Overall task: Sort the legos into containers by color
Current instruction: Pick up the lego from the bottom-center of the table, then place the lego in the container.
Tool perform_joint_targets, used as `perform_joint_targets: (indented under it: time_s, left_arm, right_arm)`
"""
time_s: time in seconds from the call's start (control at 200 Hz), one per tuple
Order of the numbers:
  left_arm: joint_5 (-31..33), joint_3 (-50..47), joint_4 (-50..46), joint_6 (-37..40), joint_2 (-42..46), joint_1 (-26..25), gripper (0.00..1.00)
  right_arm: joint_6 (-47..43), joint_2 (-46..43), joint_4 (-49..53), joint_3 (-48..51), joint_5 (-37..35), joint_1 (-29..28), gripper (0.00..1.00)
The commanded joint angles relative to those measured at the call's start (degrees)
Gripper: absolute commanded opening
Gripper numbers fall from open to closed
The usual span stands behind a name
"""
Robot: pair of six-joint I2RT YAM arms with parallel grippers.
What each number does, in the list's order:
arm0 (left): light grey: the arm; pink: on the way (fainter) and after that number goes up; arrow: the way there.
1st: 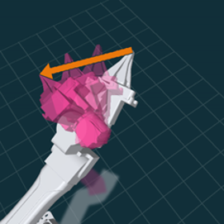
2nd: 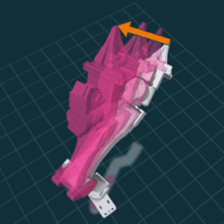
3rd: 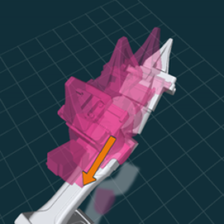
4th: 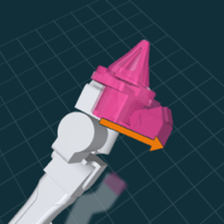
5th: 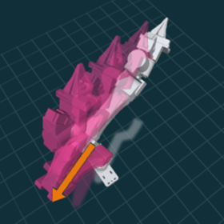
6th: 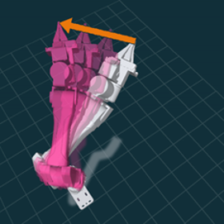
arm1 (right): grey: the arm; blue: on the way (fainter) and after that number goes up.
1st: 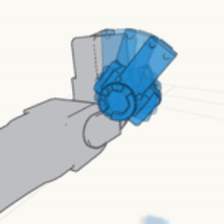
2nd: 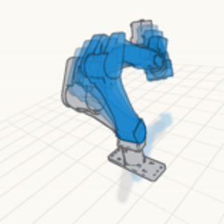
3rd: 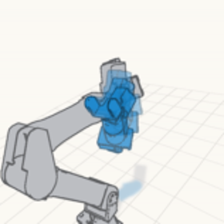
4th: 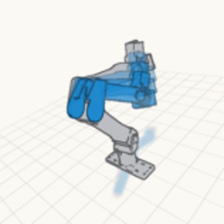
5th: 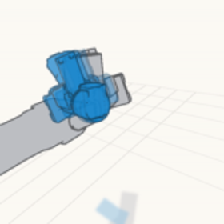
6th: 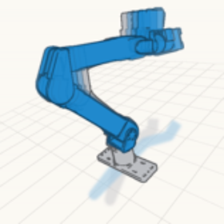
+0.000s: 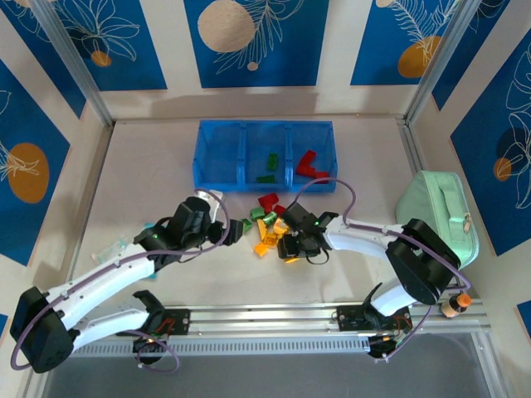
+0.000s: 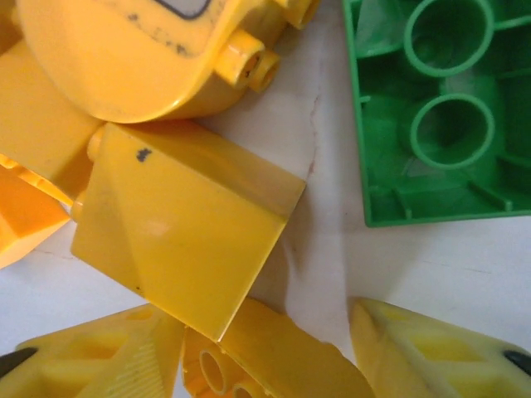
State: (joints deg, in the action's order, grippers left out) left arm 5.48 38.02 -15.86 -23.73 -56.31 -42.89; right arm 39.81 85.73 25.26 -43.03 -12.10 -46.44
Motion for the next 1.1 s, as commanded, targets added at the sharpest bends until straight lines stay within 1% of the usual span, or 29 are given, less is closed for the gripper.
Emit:
perform_joint_targets:
  time_s: [0.0,0.135,0.4,0.56,0.735,0.861,0.941,1.096]
  left_arm:
    - [1.47,-1.79,-0.9,-1.13,1.73,-0.33,0.9]
    - [1.71,-3.58,-0.89,-2.06,3.18,-0.27,0.9]
    - [3.03,-5.4,-1.47,-2.88,5.41,-0.26,0.9]
    - [3.63,-6.2,-1.64,-2.91,6.23,-0.25,0.9]
    - [4.5,-7.47,-2.03,-2.91,7.66,-0.26,0.9]
    - [4.64,-8.26,-2.82,-3.23,8.69,-0.27,0.9]
    - [4.46,-8.96,-3.47,-3.75,9.74,-0.17,0.9]
    - [4.28,-11.07,-4.11,-5.1,11.85,-0.25,0.89]
  right_arm:
    - [2.74,1.55,2.22,-0.49,-0.89,-1.84,0.5]
    - [4.64,1.81,4.13,-1.61,-3.05,-4.04,0.39]
    - [5.56,-1.27,10.06,-6.05,-5.13,-5.38,0.29]
    - [4.76,-2.92,12.72,-9.94,-5.31,-5.28,0.27]
    - [3.43,-2.47,13.68,-15.16,-5.1,-4.34,0.26]
    - [0.94,-0.6,13.74,-21.67,-4.31,-2.41,0.26]
    - [-1.32,1.74,14.39,-27.56,-3.75,-1.0,0.26]
    - [-6.15,9.55,16.84,-42.53,-2.77,1.34,0.26]
